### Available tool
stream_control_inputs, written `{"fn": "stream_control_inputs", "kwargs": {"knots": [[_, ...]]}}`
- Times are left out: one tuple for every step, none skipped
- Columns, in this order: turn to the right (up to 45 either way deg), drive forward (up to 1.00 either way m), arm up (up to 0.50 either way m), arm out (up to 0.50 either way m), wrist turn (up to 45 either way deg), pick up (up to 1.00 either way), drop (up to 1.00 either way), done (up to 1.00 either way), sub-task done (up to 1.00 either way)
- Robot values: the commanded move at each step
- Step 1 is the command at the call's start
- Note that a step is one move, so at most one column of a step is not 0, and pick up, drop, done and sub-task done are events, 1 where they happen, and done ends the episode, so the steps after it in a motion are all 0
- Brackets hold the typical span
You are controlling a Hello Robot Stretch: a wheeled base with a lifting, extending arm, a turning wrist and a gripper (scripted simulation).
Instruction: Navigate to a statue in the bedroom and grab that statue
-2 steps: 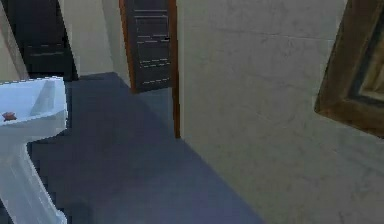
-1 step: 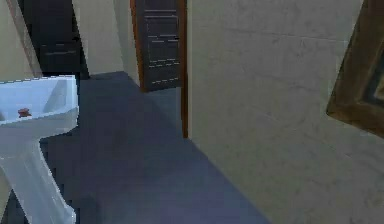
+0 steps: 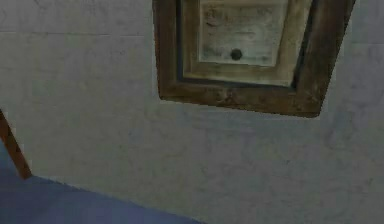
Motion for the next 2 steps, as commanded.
{"fn": "stream_control_inputs", "kwargs": {"knots": [[45.0,0.0,0.0,0.0,0.0,0.0,0.0,0.0,0.0],[27.0,0.0,0.0,0.0,0.0,0.0,0.0,0.0,0.0]]}}
